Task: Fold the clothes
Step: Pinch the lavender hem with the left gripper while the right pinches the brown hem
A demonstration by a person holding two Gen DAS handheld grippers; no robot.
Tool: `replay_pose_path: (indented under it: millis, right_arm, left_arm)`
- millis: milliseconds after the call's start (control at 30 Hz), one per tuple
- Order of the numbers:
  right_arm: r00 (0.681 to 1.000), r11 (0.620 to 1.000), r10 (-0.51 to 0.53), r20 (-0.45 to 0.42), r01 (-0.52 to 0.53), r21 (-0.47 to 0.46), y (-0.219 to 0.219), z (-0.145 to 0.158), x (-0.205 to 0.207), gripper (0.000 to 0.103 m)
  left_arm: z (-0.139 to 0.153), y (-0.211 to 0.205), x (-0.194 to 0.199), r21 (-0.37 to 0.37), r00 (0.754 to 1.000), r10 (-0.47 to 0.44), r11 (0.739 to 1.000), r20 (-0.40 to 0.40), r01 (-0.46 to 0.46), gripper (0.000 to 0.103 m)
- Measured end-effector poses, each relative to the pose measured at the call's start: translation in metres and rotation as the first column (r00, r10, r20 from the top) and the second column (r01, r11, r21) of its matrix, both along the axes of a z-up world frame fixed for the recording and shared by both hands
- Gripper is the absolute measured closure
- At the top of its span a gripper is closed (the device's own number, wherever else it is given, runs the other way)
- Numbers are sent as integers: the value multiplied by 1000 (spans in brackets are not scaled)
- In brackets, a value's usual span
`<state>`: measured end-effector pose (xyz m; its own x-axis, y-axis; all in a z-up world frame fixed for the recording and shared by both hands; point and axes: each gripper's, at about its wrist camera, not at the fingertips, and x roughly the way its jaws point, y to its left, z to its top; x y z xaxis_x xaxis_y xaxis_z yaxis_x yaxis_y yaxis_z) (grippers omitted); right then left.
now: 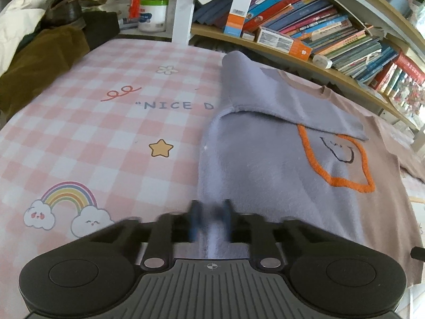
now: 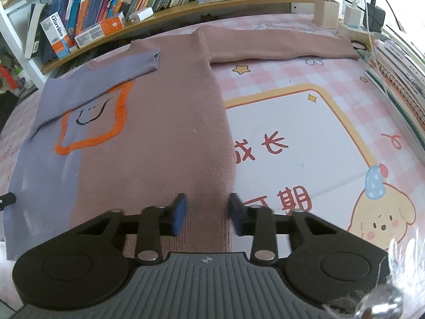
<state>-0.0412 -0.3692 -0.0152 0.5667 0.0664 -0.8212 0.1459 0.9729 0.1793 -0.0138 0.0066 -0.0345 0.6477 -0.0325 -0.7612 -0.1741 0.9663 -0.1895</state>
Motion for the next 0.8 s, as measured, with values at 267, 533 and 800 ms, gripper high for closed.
replay_pose_path:
  millis: [267,533,800]
  right_arm:
    - [998,998,55,5,-55,13,12,0,5,90]
    - [993,993,117,8,-117,28,30,-1,10,90]
    - [987,987,158,15,-158,12,47,-2,11,90]
  left_arm:
    - [8,14,-4,-31,998,44,999,44,-42,99]
    - [9,35,-7,-9,995,87,996,42,-86,99]
    - [8,47,-8,-3,995,101,995,25,-101,95]
